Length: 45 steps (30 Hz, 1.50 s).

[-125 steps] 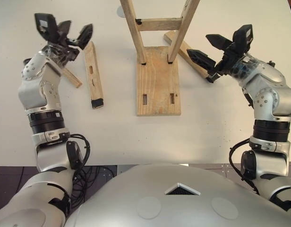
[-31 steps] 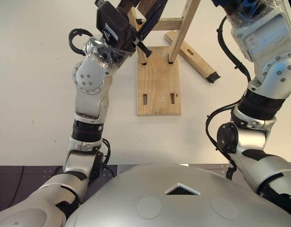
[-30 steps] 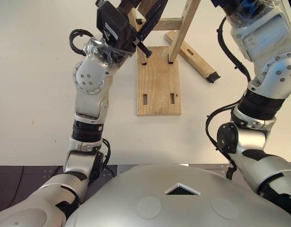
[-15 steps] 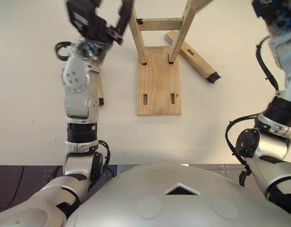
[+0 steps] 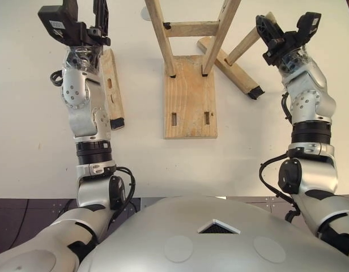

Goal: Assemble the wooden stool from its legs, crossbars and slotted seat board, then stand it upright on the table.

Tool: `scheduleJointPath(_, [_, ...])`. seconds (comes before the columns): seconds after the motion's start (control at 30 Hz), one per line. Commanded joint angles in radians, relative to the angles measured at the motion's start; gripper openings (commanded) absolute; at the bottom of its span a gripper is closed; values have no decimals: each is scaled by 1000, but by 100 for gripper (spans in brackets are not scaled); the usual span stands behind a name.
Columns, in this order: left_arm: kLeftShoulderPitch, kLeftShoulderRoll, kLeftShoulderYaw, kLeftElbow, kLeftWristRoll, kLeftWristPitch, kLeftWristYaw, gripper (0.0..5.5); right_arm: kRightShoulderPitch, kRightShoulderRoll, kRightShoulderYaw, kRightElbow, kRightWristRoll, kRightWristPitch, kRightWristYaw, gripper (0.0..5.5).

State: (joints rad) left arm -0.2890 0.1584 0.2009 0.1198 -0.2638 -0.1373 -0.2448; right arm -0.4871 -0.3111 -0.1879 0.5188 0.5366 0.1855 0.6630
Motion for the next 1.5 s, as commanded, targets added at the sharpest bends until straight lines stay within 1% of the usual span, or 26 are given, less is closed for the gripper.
scheduleJointPath(0.03, [-19, 9, -5, 29, 11, -3, -3, 293, -35, 19, 1, 74, -49, -59, 16, 39])
scheduleJointPath(0.27, [-3, 8, -3, 24, 15, 2, 3, 293, -31, -9, 40, 134, -143, -118, 74, 39])
scheduleJointPath(0.57, [-16, 6, -9, 40, 14, 7, 0, 293, -8, -65, 95, 91, -223, -147, 147, 39])
scheduleJointPath(0.7, [-25, 2, -7, 48, 8, 14, 2, 293, -3, -72, 139, 111, -286, -153, 138, 39])
scheduleJointPath(0.87, [-21, 3, -3, 50, 12, 8, 6, 293, -16, -65, 187, 213, -352, -153, 109, 39])
scheduleJointPath(1.1, [-22, 7, -4, 57, 12, 13, 1, 293, 4, -62, 143, 210, -301, -145, 111, 39])
scheduleJointPath(1.47, [-23, 9, -4, 66, 13, 10, 0, 293, -7, -77, 133, 154, -296, -103, 102, 39])
scheduleJointPath(1.5, [-20, 6, -3, 66, 12, 9, 2, 293, -13, -78, 125, 148, -291, -108, 101, 76])
